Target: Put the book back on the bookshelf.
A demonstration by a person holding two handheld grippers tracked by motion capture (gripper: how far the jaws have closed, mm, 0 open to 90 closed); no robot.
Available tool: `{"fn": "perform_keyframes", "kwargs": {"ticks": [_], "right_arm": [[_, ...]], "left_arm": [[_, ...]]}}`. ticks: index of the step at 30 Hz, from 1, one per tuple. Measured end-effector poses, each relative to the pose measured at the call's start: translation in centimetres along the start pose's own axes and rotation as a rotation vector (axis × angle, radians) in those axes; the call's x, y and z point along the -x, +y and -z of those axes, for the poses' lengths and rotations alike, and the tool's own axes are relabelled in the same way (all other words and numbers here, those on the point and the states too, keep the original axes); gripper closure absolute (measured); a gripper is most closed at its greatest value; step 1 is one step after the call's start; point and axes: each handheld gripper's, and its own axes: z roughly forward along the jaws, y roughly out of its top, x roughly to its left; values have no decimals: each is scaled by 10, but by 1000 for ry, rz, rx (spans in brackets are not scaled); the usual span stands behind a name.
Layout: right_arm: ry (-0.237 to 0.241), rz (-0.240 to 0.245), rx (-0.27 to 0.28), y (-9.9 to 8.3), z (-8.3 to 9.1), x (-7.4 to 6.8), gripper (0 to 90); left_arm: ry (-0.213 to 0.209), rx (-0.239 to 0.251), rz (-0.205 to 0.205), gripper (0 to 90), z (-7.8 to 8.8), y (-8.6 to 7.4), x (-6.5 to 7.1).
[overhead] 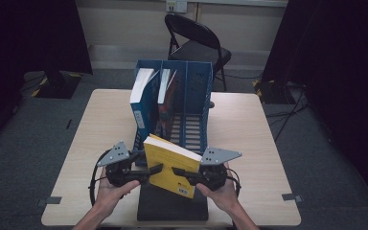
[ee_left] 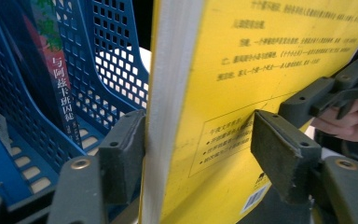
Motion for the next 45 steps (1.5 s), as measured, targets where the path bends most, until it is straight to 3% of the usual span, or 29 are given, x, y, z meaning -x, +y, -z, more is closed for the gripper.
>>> {"fn": "perform_keyframes", "kwargs": {"ticks": [4,8,13,21,25,30,35,41,45], "right_arm": [[19,-30,18,0,-6,-1,665],[5,-80,30,-1,-6,4,638],[22,-106,48,0,-7,4,655],[28,-54,44,0,-7,-2,739],[38,-40,38,1,-6,1,751],[23,-56,36,0,-2,5,755],[3,-72,32,-1,4,8,756],[-8,-96,28,-1,6,10,757],[-22,-112,24,-1,9,10,757]], "left_arm": [[9,-1,-1,332,1,0,3],[13,-1,2,354,3,-1,3],[8,-4,15,362,6,-2,3],[-1,-2,20,358,6,-2,3],[10,-47,50,361,12,-1,-2],[86,-134,63,316,17,-15,-8],[135,-211,97,256,24,-30,-14],[132,-266,154,176,28,-46,-22],[143,-267,154,162,35,-49,-26]]}}
